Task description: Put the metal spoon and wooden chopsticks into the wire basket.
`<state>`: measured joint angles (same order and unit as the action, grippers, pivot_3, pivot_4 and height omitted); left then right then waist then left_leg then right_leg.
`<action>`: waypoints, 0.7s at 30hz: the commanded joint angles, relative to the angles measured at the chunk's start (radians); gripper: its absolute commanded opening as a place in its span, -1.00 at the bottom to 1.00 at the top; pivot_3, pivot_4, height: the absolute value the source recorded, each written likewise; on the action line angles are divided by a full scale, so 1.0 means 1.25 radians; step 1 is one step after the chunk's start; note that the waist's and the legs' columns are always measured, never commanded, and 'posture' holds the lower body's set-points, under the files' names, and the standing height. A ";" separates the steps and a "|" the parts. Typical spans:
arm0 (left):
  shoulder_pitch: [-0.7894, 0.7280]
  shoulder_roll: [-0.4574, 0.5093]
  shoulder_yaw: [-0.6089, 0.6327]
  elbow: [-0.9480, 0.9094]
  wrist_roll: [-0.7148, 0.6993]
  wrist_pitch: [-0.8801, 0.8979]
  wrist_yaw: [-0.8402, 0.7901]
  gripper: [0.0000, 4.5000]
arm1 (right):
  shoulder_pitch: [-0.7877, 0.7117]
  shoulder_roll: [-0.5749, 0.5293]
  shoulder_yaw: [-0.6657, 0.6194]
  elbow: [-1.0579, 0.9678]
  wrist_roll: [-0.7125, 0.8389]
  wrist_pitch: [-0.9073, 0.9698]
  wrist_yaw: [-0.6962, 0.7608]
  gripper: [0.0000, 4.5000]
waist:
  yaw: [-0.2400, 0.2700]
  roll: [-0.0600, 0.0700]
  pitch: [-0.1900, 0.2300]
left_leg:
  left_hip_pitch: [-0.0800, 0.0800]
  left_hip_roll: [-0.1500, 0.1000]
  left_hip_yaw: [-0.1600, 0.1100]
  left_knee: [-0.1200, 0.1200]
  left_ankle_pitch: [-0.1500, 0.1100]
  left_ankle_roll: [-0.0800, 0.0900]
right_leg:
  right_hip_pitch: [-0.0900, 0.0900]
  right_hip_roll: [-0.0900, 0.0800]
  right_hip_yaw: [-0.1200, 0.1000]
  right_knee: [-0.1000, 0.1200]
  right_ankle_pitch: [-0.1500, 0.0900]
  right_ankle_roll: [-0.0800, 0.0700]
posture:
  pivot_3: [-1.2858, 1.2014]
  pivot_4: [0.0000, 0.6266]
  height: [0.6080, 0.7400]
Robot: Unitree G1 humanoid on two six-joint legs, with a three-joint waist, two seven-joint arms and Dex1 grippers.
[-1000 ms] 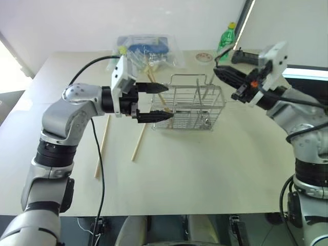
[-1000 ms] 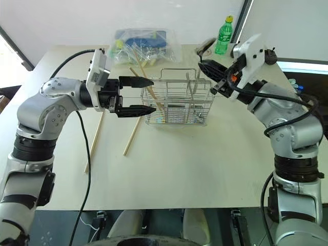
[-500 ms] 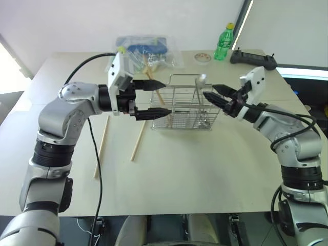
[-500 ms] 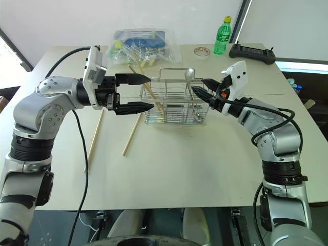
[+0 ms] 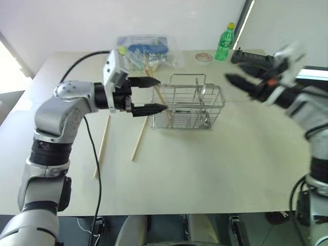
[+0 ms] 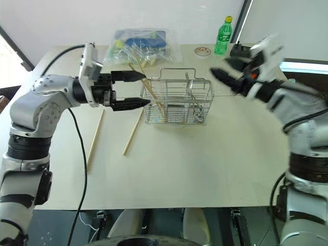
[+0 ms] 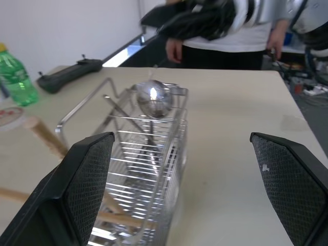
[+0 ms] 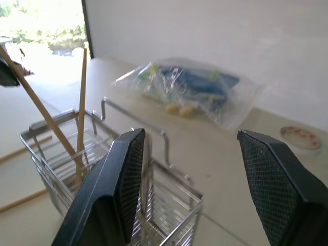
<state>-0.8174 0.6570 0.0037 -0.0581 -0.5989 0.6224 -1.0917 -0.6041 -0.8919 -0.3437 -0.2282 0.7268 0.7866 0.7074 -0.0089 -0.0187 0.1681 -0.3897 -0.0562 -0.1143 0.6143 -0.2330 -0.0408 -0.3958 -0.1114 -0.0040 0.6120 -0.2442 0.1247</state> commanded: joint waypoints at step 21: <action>-0.142 0.102 -0.070 0.413 0.332 0.190 0.261 1.00 | 0.261 -0.111 -0.149 -0.329 0.239 0.121 0.064 0.30 | 0.016 -0.004 0.000 | -0.001 0.000 0.001 0.002 -0.001 0.001 | 0.000 -0.002 0.000 -0.001 0.000 0.001 | 0.03 -0.52 0.71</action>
<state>-0.9494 0.7879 -0.1030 0.4318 -0.2121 0.8117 -0.8210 -0.2782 -1.0367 -0.5014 -0.6122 1.0066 0.9371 0.8181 0.0107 -0.0233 0.1682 -0.3912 -0.0562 -0.1130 0.6161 -0.2338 -0.0394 -0.3956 -0.1143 -0.0037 0.6113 -0.2447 0.1262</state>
